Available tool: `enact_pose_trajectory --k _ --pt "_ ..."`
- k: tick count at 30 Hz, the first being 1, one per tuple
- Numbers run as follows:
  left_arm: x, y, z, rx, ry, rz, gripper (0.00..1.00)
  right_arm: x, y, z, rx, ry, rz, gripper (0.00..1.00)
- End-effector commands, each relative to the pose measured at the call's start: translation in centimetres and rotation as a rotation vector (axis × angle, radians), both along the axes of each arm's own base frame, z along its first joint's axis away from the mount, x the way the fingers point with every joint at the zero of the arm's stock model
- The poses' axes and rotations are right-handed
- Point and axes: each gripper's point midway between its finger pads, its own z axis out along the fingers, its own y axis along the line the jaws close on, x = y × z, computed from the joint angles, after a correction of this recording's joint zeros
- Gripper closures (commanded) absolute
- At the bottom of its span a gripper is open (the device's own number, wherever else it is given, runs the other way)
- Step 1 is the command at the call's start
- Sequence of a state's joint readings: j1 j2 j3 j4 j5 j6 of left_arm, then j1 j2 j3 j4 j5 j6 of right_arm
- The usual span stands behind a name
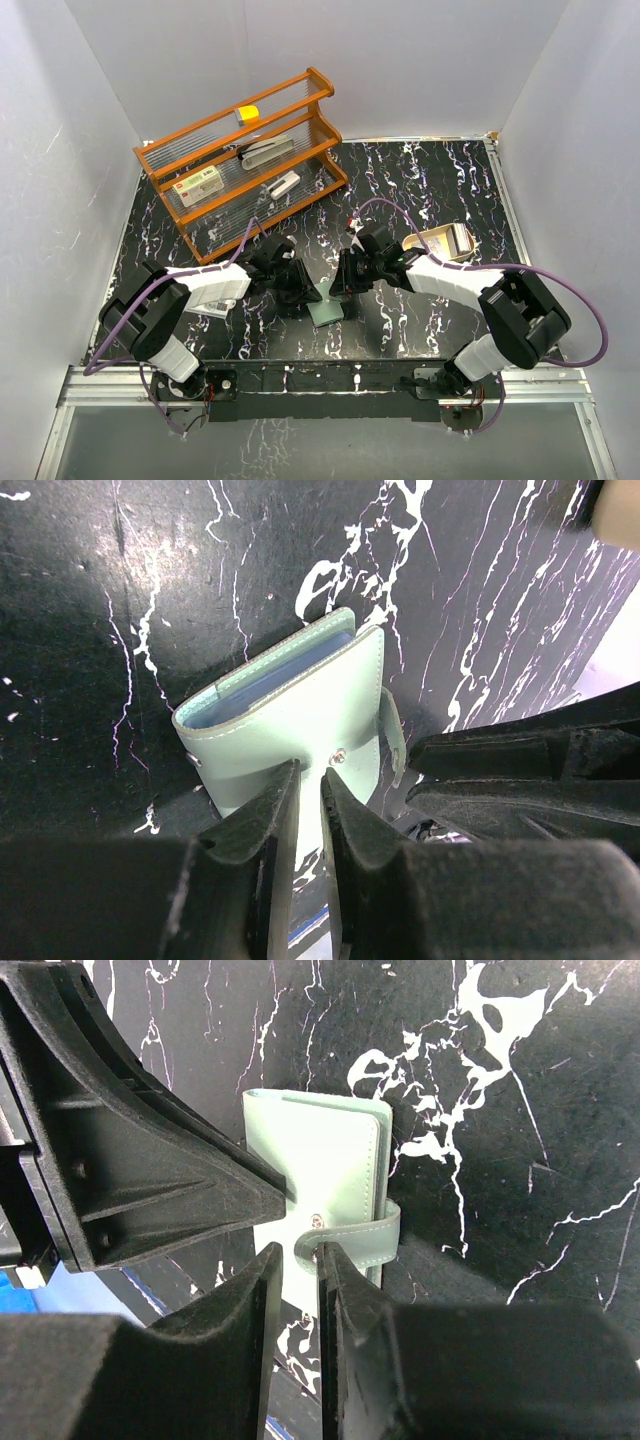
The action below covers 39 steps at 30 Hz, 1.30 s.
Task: Put the credit cards into the card holder
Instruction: Close the card holder at the center of the board.
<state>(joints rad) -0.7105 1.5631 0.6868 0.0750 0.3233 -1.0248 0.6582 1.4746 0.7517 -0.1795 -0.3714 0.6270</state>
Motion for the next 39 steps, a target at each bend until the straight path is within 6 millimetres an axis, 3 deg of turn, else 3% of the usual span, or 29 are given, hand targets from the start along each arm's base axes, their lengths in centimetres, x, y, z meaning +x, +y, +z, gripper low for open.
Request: enact_pose_trajectory --k 1,11,39 --pt "-2.0 1.7 -1.5 0.067 0.064 -0.008 0.85 0.8 1.0 0.9 0.056 -0.029 0.014 0.82" --pt "-2.0 1.9 -1.3 0.065 0.057 0.001 0.86 -0.2 0.5 -0.5 0.061 0.011 -0.007 0.82" --pt "-2.0 1.9 -1.4 0.067 0.053 0.003 0.85 0.7 1.4 -0.4 0.052 -0.004 0.042 0.89"
